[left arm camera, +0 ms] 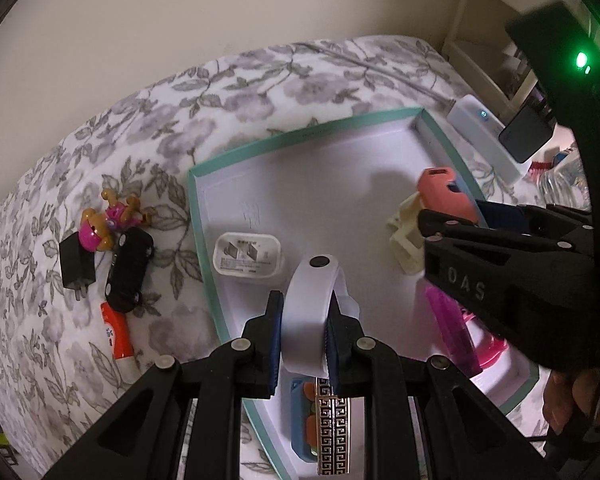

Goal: Organize rigid objects
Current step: 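Carry the white cable and orange-pink toy with both grippers over the tray, then lower the white cable into the tray and open the left gripper while the right releases the orange-pink toy, then withdraw both grippers from the tray toward the item pile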

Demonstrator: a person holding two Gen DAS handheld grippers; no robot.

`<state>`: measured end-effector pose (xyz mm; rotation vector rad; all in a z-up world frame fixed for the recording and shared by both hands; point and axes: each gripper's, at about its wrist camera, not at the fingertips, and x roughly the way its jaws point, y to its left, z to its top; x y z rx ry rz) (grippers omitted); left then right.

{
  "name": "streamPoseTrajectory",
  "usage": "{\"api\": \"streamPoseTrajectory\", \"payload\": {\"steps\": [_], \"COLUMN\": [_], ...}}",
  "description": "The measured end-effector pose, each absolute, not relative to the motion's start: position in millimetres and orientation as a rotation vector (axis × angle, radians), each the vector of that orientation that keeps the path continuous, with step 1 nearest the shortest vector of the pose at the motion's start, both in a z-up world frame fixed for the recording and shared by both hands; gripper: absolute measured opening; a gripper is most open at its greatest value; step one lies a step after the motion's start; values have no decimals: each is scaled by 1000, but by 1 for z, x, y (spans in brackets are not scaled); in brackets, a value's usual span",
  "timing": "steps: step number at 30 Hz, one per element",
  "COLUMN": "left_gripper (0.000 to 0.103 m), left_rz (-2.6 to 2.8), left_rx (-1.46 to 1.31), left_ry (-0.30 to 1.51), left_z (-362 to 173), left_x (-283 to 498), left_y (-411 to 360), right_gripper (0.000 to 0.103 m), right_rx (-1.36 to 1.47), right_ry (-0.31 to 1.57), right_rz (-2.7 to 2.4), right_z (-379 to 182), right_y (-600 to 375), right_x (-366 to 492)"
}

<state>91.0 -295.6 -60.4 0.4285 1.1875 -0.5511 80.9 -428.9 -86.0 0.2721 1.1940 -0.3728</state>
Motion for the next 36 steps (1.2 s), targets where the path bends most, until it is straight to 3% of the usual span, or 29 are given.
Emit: {"api": "streamPoseTrajectory", "payload": {"steps": [17,18,19,21,22,28,36], "left_gripper": [21,25,36,52,54,63,63], "left_rz": [-505,-503,-504,-503,-503,-514,-468], "left_rx": [428,423,416,403,396,355,256], "left_ry": [1236,1238,1241,1244,1240,1215,1186], "left_z": [-73,-73,-72,-70,-68,-51,-24], "left_x": [99,100,101,102,102,104,120], "left_y": [-292,-292,-291,-290,-289,-284,-257], "right_gripper": [52,59,62,62,62,62,67], "right_rx": [217,212,207,198,195,195,188], "right_ry": [1205,1196,1189,1166,1156,1079,966], "right_rz": [-357,-357,-358,-358,-360,-378,-398], "right_z": [-82,-79,-76,-68,-64,-35,4], "right_y": [-410,-410,-409,-408,-407,-405,-401], "right_x": [93,93,93,92,91,87,76]}}
